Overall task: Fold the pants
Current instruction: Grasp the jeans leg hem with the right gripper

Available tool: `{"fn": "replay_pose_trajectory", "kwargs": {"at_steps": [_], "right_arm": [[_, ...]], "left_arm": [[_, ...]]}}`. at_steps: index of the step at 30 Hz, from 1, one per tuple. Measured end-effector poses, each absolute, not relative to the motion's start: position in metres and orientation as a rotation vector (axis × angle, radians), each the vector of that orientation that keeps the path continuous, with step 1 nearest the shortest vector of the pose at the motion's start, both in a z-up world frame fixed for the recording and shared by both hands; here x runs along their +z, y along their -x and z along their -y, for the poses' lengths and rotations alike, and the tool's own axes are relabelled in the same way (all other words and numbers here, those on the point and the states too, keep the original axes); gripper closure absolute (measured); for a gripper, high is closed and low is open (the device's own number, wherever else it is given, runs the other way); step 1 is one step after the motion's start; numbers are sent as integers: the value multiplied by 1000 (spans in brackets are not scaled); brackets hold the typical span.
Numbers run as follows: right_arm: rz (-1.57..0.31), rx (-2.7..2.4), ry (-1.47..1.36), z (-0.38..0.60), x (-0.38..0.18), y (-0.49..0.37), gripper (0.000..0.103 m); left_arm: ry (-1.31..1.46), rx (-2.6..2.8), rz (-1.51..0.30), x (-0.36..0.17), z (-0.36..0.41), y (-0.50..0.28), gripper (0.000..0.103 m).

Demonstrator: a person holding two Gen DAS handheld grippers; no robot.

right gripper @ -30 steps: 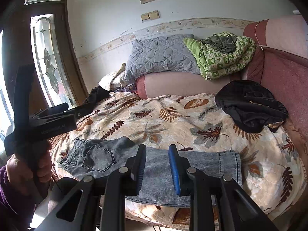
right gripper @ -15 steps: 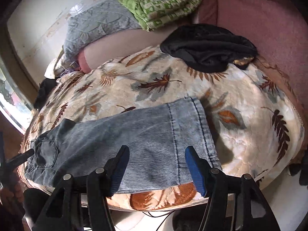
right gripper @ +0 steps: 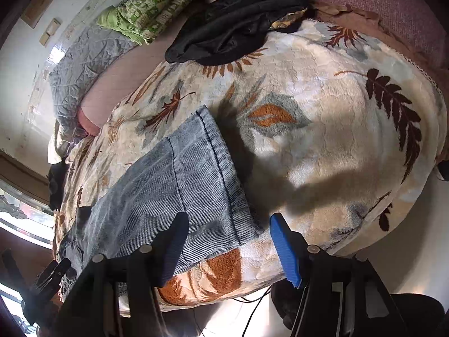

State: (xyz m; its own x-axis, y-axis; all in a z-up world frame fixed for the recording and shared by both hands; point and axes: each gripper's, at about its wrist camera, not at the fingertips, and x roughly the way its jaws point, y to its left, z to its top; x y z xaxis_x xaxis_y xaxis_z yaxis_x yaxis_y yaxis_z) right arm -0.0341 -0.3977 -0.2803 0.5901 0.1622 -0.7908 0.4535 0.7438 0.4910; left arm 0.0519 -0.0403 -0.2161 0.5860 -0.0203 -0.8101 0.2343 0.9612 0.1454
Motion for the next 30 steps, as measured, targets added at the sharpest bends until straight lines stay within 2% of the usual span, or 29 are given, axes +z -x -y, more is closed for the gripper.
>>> {"fn": "replay_pose_trajectory", "kwargs": {"at_steps": [9, 20, 23, 25, 30], "right_arm": [[-892, -94, -975, 398, -305, 51, 39], [-807, -109, -1123, 403, -322, 47, 39], [-777, -103, -1140, 406, -324, 50, 45], [-766, -104, -1114, 405, -323, 48, 65], [-735, -101, -1114, 406, -325, 43, 68]], "left_arm": [[-361, -233, -919, -229, 97, -61, 7], [-405, -247, -970, -240, 113, -69, 7], [-408, -245, -952, -230, 118, -69, 7], [-400, -244, -949, -225, 119, -68, 7], [-389, -253, -955, -216, 122, -66, 7]]}}
